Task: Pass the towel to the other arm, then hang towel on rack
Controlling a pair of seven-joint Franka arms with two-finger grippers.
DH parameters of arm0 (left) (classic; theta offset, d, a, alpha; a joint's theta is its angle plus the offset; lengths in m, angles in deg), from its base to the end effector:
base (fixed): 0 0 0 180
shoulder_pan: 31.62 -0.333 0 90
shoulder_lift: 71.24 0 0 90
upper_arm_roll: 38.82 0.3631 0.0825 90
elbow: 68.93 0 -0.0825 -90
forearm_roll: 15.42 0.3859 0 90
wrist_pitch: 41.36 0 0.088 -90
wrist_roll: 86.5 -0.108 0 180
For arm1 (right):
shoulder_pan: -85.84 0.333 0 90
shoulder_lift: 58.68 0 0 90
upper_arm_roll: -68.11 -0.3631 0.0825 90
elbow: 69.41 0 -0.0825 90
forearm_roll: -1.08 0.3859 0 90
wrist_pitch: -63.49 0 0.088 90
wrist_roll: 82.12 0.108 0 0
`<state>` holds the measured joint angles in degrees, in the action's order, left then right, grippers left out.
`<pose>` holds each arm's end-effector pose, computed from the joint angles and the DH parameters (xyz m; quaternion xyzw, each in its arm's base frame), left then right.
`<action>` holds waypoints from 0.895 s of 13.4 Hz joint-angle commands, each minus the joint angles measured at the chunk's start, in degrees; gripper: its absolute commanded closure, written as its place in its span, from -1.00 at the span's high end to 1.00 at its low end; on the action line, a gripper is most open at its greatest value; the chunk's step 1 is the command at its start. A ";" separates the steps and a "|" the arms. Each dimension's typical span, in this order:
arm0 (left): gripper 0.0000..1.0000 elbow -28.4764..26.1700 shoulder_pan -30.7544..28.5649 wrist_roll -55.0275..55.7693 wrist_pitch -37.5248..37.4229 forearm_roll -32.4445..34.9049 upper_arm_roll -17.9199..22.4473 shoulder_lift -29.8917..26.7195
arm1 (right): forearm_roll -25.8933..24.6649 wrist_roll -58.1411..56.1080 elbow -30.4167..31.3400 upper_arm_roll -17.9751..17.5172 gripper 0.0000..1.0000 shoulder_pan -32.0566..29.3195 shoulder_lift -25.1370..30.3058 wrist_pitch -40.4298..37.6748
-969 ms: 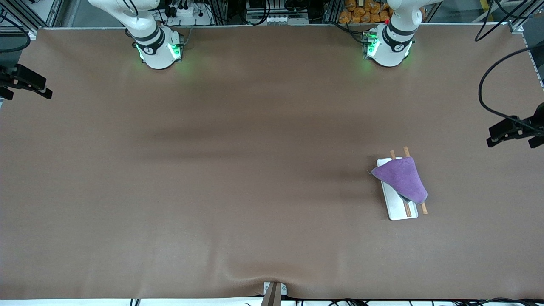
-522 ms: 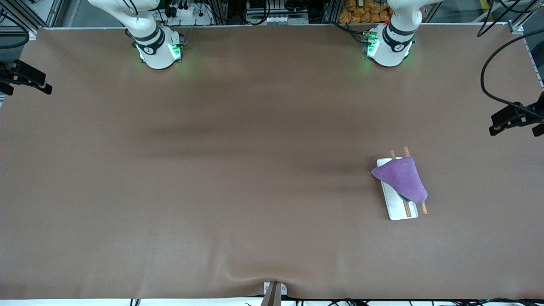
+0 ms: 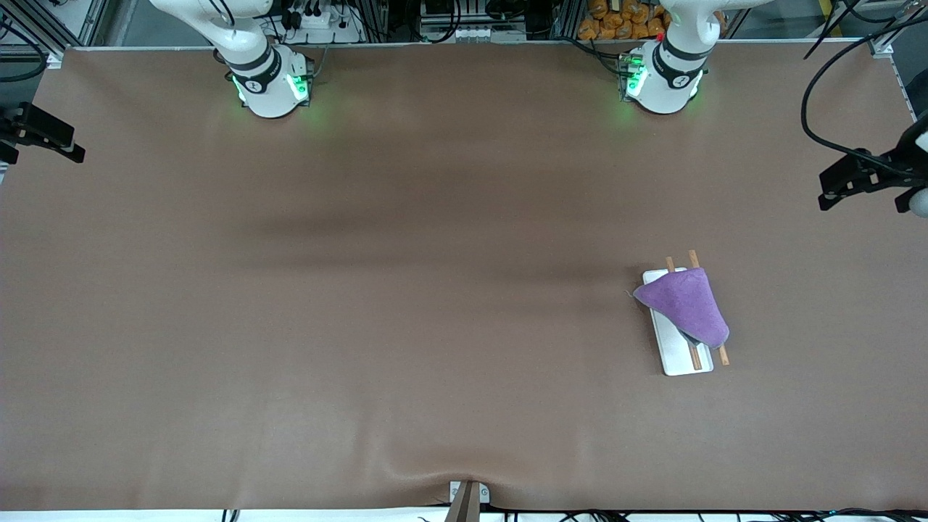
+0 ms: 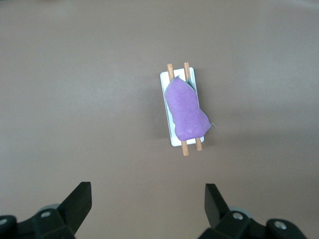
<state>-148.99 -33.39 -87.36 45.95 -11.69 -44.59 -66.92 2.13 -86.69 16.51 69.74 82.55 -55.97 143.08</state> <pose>0.5781 -0.0301 0.7058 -0.9985 0.0398 -0.0265 0.0280 0.5179 -0.0428 0.7138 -0.9995 0.0016 0.0307 0.0123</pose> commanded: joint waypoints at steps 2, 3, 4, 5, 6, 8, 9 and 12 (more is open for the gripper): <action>1.00 -5.36 3.78 0.15 0.58 -2.51 4.89 -4.66 | 0.44 0.88 -0.14 -0.04 1.00 -0.05 0.45 1.61; 1.00 -5.72 3.87 0.15 0.58 -2.51 4.89 -5.10 | 0.44 0.88 -0.14 -0.04 1.00 -0.05 0.45 1.53; 1.00 -6.59 3.96 0.15 0.58 -2.51 4.89 -5.72 | 0.53 0.88 -0.14 -0.04 1.00 -0.05 0.45 1.44; 1.00 -6.69 4.39 0.06 0.49 -2.51 4.89 -5.90 | 0.53 0.88 -0.14 -0.13 1.00 0.21 0.37 1.52; 1.00 -6.60 4.48 0.06 0.49 -2.42 4.89 -5.81 | 0.53 0.88 -0.14 -0.13 1.00 0.22 0.36 1.61; 1.00 -6.42 5.10 -0.02 0.05 -2.24 4.89 -5.81 | 0.53 0.88 -0.14 -0.13 1.00 0.04 0.45 1.26; 1.00 -6.34 5.36 -0.11 0.05 -2.07 4.89 -5.72 | 0.53 0.88 -0.05 -0.13 1.00 0.30 0.37 1.35; 1.00 -6.07 5.54 -0.11 0.05 -1.98 4.89 -5.46 | 0.44 0.88 -0.05 -0.22 1.00 0.30 0.28 1.35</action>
<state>-154.06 -28.53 -87.34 45.97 -13.34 -40.47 -71.14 2.16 -86.69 16.49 69.49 82.63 -55.97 144.50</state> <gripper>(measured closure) 0.000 0.000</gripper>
